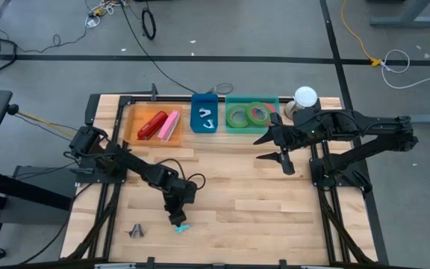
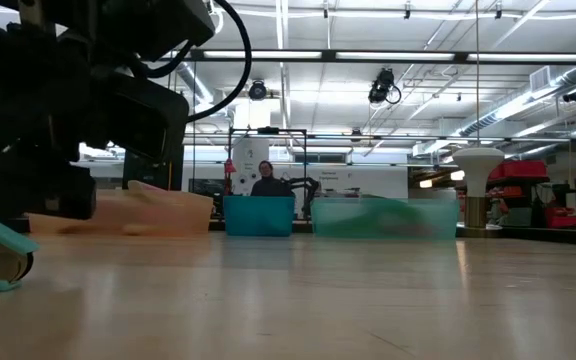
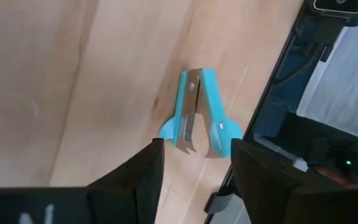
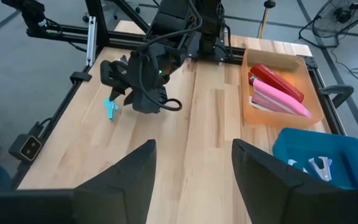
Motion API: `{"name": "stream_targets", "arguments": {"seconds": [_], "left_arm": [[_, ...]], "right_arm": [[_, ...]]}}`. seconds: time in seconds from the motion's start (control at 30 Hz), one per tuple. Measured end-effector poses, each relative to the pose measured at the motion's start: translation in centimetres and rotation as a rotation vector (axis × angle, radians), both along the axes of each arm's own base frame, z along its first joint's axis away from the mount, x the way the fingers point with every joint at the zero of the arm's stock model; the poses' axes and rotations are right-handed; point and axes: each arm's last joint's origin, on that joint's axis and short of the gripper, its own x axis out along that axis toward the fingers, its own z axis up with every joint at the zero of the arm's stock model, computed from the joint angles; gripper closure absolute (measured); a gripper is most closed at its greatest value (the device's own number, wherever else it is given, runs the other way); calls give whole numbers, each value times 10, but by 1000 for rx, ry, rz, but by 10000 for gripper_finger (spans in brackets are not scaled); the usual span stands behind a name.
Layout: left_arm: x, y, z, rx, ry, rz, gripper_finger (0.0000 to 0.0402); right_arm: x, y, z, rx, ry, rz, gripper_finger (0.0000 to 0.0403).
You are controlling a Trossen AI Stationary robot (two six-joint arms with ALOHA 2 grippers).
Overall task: Pick and place Stapler, Stapler remover, tape
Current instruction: Put the light blue staple remover into the blue bin
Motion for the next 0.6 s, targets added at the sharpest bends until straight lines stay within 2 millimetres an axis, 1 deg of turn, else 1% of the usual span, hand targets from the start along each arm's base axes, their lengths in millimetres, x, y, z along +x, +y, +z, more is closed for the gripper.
{"name": "stream_targets", "arguments": {"seconds": [0.33, 0.6], "left_arm": [[5, -1, 4, -32, -34, 31, 271], [4, -3, 4, -50, -9, 38, 280]], "right_arm": [[0, 0, 0, -1, 4, 0, 192], [0, 0, 0, -2, 4, -2, 192]]}}
